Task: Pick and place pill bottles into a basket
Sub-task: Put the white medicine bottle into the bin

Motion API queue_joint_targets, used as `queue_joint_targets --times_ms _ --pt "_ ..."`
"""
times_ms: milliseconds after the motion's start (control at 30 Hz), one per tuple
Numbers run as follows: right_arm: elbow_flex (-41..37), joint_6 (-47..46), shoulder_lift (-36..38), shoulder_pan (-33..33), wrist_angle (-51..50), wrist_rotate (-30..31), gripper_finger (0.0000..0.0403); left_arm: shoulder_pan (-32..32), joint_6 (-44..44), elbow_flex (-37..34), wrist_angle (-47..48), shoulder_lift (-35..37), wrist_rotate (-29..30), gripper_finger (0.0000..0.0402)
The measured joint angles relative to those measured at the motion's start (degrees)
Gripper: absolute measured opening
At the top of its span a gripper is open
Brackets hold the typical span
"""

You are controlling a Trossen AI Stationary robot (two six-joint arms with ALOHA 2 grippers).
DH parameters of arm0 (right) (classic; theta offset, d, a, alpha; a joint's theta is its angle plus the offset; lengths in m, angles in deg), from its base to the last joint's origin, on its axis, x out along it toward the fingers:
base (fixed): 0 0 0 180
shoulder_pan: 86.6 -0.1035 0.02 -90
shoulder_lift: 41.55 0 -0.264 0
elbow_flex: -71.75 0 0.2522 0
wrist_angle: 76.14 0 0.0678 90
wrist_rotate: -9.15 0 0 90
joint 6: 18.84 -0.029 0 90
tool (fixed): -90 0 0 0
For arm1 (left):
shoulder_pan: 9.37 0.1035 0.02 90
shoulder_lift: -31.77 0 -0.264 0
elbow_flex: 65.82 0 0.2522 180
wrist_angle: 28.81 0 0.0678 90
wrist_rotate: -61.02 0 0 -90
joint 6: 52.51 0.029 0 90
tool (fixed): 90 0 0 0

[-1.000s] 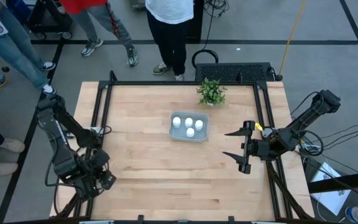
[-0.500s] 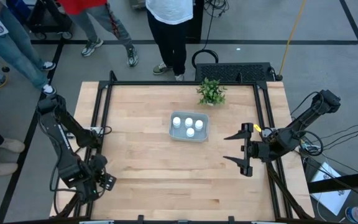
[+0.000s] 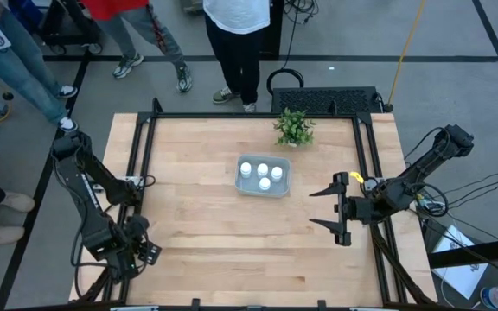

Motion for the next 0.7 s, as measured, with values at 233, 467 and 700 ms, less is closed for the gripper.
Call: queue_joint_targets --times_ms 233,467,700 --pt "0.02 0.24 0.0 0.0 -0.13 0.0 0.0283 -0.02 1.4 0.0 -2.22 -0.87 0.34 0.0244" --pt "0.02 0.39 0.0 0.0 -0.15 -0.02 0.0283 -0.26 0.56 0.0 -1.21 -0.87 -2.41 0.0315" --pt "0.02 0.39 0.0 0.0 -0.24 -0.02 0.0283 -0.61 0.64 0.0 -1.48 -0.87 0.89 0.0348"
